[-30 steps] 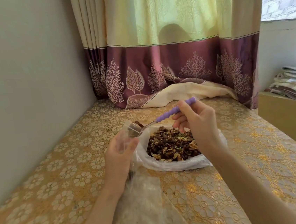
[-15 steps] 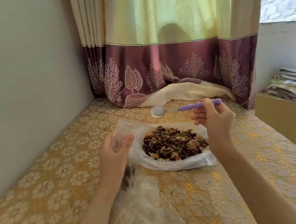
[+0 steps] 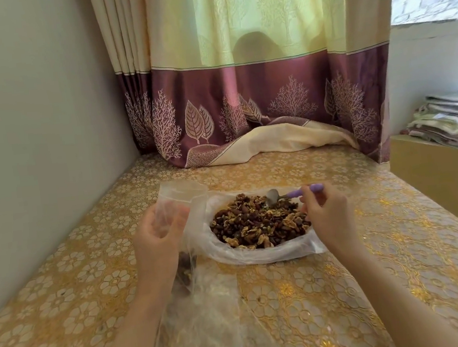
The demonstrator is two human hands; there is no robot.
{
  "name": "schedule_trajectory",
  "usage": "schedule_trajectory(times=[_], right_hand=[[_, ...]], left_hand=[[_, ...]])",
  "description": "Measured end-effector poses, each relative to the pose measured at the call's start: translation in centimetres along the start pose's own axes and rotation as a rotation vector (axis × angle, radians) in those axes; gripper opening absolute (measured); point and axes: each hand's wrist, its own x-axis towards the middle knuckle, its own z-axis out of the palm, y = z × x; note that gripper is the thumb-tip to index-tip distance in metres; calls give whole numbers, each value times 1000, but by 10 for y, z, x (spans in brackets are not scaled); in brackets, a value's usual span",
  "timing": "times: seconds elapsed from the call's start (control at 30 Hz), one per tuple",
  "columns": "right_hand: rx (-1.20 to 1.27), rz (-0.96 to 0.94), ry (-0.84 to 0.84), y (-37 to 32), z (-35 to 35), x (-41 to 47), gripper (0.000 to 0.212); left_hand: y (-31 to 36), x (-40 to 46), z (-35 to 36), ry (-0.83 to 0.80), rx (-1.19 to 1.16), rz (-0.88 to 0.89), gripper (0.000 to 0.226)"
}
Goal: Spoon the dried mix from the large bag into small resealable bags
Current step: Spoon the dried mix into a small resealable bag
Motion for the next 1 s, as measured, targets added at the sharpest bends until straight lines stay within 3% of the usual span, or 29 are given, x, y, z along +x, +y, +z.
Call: schedule_trajectory(times=[0.17, 0.4, 0.57, 0.8, 1.0], right_hand=[[118, 151, -35, 4, 0, 3, 24], [237, 220, -97, 3, 1, 4, 30], [351, 301, -7, 3, -3, 3, 46], [402, 354, 81, 2, -5, 6, 31], [432, 330, 100, -11, -7, 8, 29]], left_hand=[[0, -2, 1, -46, 35, 6, 35], [-3, -4, 4, -115, 137, -20, 60], [-9, -3, 6, -128, 162, -20, 63], [-17, -4, 6, -175, 193, 6, 38], [-20, -4, 8, -154, 202, 34, 65]])
